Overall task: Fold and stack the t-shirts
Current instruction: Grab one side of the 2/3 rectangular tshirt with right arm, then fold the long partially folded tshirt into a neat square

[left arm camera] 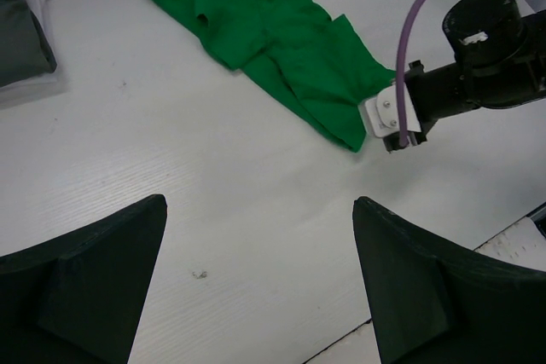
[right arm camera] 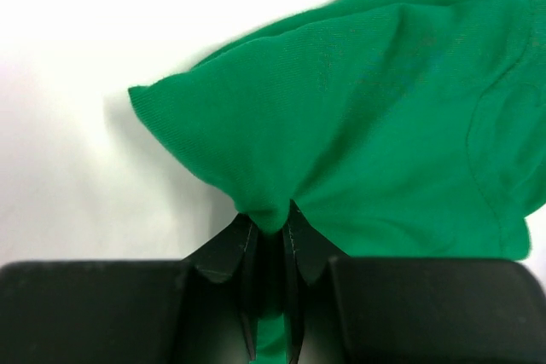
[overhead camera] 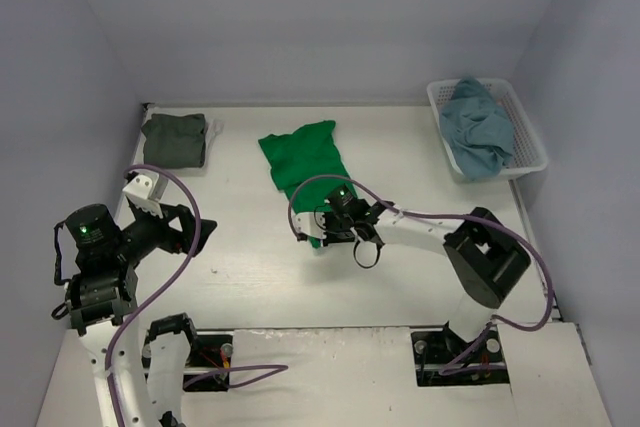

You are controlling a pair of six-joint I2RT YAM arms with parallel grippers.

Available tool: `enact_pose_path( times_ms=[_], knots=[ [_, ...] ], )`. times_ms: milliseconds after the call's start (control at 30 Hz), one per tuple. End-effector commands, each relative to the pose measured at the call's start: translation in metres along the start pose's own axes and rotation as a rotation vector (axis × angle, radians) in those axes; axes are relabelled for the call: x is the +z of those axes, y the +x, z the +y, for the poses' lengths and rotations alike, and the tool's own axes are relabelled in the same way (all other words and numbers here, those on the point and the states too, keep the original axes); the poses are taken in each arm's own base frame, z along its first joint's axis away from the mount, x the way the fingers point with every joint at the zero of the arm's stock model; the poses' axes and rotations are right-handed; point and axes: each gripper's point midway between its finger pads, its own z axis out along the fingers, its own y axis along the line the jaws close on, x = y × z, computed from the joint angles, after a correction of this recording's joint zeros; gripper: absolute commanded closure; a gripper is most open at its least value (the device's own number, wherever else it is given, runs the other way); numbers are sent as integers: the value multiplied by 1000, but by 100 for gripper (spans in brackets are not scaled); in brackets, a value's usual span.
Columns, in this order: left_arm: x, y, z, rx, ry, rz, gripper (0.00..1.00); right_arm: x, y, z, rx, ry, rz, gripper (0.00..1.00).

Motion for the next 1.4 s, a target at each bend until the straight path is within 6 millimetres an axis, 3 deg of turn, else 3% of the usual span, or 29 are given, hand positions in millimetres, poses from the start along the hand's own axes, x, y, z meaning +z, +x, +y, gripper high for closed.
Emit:
enact_pose_path(
  times_ms=[0,333,667,800,1033,1200,1333,1367],
  knots=[
    [-2,-18,1,52,-2,-49,16,-38,-4,19,-26,-84,-28,100],
    [-3,-18,3,51,-19,-50,16,-107,-29,46,-63,-206,-137,100],
    [-4,-18,5,53,-29,-54,16,-146,-53,68,-142,-163,-218,100],
    [-4,-18,5,54,-31,-52,16,-159,-65,60,-158,-119,-257,100],
    [0,-18,6,33,-12,-43,16,-163,-88,38,-202,-96,-295,100],
    [30,-29,14,-35,110,-10,16,-159,-99,21,-205,-91,-309,100],
    [74,-37,31,6,109,56,17,-155,-99,6,-189,-84,-311,100],
    [88,-38,17,57,150,74,17,-151,-98,5,-184,-93,-304,100]
  ],
)
